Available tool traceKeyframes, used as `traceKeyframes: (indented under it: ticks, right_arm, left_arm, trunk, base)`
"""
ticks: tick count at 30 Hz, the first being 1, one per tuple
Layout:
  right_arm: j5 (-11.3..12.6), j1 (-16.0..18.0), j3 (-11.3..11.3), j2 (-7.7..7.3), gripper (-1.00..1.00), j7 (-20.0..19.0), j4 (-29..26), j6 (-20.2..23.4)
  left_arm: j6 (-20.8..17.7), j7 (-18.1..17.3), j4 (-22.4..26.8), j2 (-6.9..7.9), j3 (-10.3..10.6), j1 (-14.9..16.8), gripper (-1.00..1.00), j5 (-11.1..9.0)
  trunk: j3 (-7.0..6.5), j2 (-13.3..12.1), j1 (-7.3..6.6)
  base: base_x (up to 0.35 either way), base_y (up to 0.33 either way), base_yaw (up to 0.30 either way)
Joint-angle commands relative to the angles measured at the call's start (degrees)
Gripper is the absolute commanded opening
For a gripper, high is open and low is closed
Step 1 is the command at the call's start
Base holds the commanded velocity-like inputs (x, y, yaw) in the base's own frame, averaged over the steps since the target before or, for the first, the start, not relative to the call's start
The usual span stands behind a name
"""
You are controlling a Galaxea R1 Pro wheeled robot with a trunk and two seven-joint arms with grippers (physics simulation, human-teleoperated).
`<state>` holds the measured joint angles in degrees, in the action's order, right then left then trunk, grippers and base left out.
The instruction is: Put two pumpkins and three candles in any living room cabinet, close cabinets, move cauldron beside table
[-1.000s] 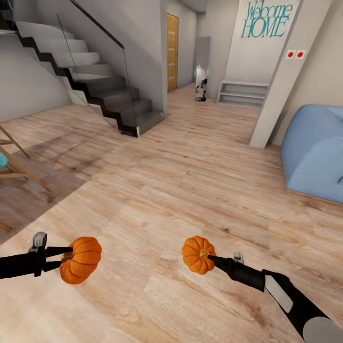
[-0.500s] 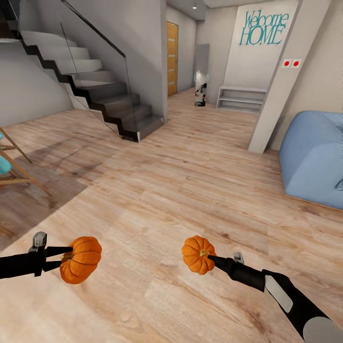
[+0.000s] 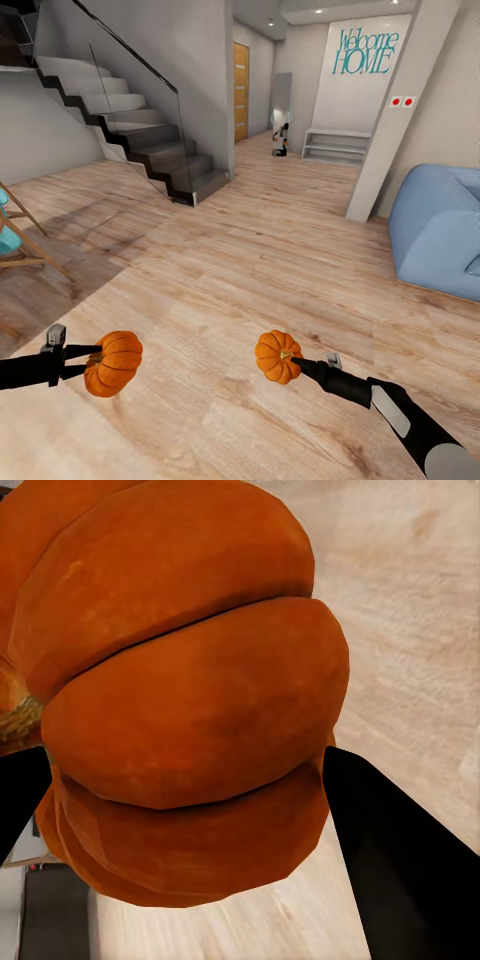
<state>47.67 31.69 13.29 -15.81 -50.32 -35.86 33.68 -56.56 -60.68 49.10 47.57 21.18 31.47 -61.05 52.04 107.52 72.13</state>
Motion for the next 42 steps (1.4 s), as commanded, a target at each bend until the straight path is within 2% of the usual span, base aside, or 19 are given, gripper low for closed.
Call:
traceKeyframes:
  ticks: [1,35,40,42]
  right_arm:
    - [0.49,0.04,0.24,-0.08,-1.0,0.14,0.0,0.33]
    - [0.4,0.04,0.3,0.17,-1.0,0.09,0.0,0.33]
    - [0.04,0.04,0.33,0.17,-1.0,0.85,0.06,0.36]
    - [-0.12,0.04,0.33,0.17,-1.0,1.0,0.11,0.4]
  left_arm:
    - [-0.22,-0.14,-0.04,0.06,0.26,0.09,-1.0,-0.21]
    - [-0.22,-0.12,-0.06,0.09,0.27,0.08,-1.0,-0.11]
    - [-0.04,0.53,-0.27,0.01,0.63,0.08,-1.0,0.11]
    - [0.03,1.81,-0.45,-0.15,0.74,0.08,-1.0,0.25]
  trunk:
    - [-0.23,-0.39,-0.23]
    - [-9.56,-14.03,-7.7]
    - [-10.82,-16.03,-8.8]
    - [-11.25,-16.84,-9.23]
  base:
    - [0.0,0.0,0.0]
    - [0.0,0.0,0.0]
    - [0.0,0.0,0.034]
    - [0.0,0.0,0.059]
